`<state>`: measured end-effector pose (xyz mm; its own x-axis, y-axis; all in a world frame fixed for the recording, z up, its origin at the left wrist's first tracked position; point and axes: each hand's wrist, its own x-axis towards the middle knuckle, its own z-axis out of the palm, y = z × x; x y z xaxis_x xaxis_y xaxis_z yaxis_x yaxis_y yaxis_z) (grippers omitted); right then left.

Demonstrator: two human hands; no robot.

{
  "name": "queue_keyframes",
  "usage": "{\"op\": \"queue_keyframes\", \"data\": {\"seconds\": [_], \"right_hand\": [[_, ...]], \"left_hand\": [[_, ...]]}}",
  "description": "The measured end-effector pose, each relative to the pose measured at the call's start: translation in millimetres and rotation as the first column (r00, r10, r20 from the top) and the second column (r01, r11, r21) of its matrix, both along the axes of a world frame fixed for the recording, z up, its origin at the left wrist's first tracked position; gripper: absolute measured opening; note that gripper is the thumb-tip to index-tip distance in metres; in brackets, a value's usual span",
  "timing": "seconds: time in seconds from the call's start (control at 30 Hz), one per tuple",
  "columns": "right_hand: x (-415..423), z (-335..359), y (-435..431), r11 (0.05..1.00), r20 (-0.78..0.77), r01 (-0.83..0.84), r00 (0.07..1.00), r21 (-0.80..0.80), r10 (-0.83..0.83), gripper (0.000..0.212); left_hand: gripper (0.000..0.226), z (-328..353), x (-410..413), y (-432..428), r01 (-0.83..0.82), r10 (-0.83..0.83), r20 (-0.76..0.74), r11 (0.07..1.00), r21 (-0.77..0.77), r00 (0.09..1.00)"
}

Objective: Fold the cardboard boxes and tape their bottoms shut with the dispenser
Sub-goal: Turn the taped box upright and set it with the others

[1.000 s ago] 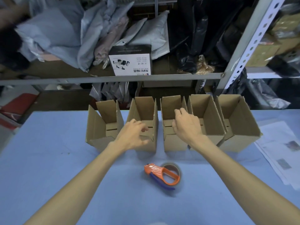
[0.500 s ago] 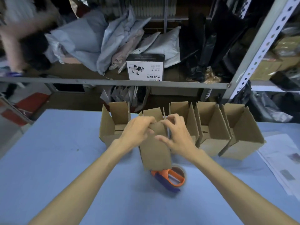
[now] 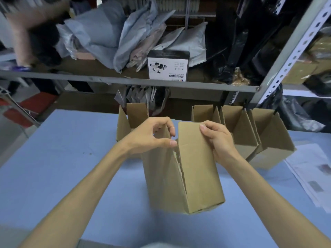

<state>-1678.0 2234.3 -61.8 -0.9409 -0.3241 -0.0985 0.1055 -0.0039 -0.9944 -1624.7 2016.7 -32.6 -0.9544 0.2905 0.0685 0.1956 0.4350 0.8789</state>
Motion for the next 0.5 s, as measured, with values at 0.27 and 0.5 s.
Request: {"op": "queue_keyframes", "data": {"seconds": [0.27,0.5], "right_hand": [[31,-81,-37,0.998,0.184,-0.047,0.981,-0.037,0.053,0.017],[79,-133,-83,0.952,0.059,-0.141,0.99,0.27,0.13,0.041]], "left_hand": [[0.053,-42,31,-17,0.005,-0.002,0.074,0.999,-0.037,0.997],[0.027,-93,43,-66,-0.084,0.136,0.328,0.982,-0.168,0.935]]}}
